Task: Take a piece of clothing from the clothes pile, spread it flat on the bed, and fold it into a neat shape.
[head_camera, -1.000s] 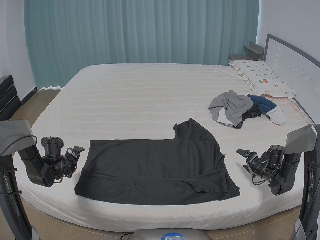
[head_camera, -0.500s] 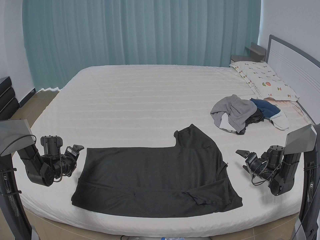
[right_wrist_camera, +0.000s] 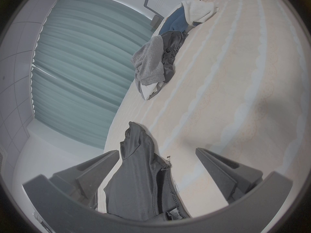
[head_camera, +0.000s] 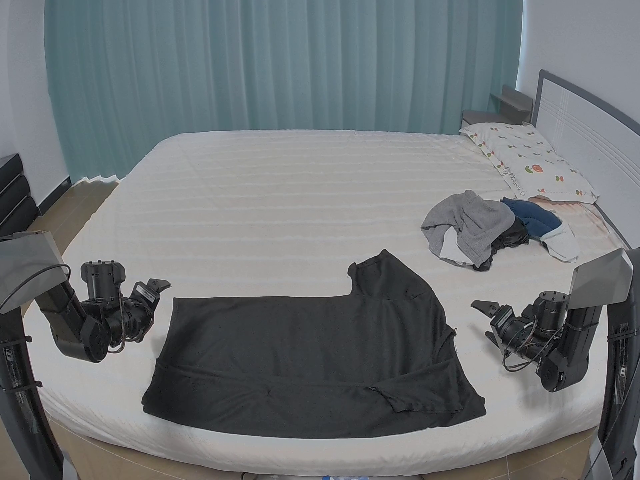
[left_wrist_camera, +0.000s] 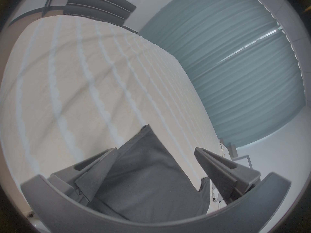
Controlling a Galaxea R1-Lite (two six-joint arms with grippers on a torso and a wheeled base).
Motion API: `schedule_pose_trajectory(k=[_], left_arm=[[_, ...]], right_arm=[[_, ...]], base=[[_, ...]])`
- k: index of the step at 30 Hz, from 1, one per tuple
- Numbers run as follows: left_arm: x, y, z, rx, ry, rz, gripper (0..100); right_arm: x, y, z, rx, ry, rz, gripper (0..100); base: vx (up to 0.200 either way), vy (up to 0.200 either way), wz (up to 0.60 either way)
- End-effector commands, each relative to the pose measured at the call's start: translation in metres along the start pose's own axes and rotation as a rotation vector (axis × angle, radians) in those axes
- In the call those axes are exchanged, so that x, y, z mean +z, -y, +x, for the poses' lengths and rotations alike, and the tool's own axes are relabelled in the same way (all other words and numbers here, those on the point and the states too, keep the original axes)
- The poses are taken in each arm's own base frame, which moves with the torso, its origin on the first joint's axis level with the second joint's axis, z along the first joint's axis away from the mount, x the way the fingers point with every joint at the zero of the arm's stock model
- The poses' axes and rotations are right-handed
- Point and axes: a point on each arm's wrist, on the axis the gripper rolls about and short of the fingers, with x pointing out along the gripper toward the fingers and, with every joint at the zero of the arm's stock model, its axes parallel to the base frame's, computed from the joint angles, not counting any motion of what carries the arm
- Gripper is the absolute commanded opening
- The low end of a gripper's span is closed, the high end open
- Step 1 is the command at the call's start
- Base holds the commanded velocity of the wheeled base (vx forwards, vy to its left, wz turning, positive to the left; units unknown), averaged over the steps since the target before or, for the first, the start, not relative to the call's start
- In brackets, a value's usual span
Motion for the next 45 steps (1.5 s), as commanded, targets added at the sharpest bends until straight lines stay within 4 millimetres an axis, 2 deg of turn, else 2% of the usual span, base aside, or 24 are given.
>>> schedule_pose_trajectory(k=[1, 2, 9, 13, 16, 20, 42, 43, 45], left_arm=[[0.016, 0.003, 0.019, -0.018, -0.028, 0.053, 100], [0.019, 0.001, 0.034, -0.013, -0.054, 0.094, 100], [0.021, -0.012, 0.078, 0.026, -0.122, 0.355, 100], [0.028, -0.005, 0.102, 0.008, -0.123, 0.396, 100], [0.029, -0.003, 0.111, -0.022, -0.147, 0.395, 100], [0.03, -0.001, 0.114, -0.064, -0.159, 0.405, 100], [0.024, -0.009, 0.118, -0.048, -0.179, 0.401, 100], [0.022, -0.009, 0.118, -0.048, -0.184, 0.403, 0], [0.02, -0.009, 0.118, -0.042, -0.184, 0.405, 0]], right_arm=[[0.0, 0.0, 0.0, 0.007, 0.003, -0.003, 100], [0.0, 0.0, 0.0, 0.006, 0.005, -0.003, 100], [-0.002, 0.002, 0.001, 0.0, -0.002, -0.009, 100], [-0.003, 0.002, 0.001, -0.004, -0.007, -0.017, 100], [-0.004, 0.003, 0.001, -0.007, -0.008, -0.027, 100], [-0.004, 0.004, 0.001, -0.007, -0.01, -0.03, 100], [-0.006, 0.002, 0.001, -0.005, -0.014, -0.032, 100], [-0.006, 0.002, 0.001, -0.005, -0.014, -0.032, 100], [-0.006, 0.002, 0.001, -0.005, -0.014, -0.032, 100]], base=[[0.0, 0.0, 0.0], [0.0, 0.0, 0.0], [0.0, 0.0, 0.0], [0.0, 0.0, 0.0], [0.0, 0.0, 0.0], [0.0, 0.0, 0.0], [0.0, 0.0, 0.0], [0.0, 0.0, 0.0], [0.0, 0.0, 0.0]])
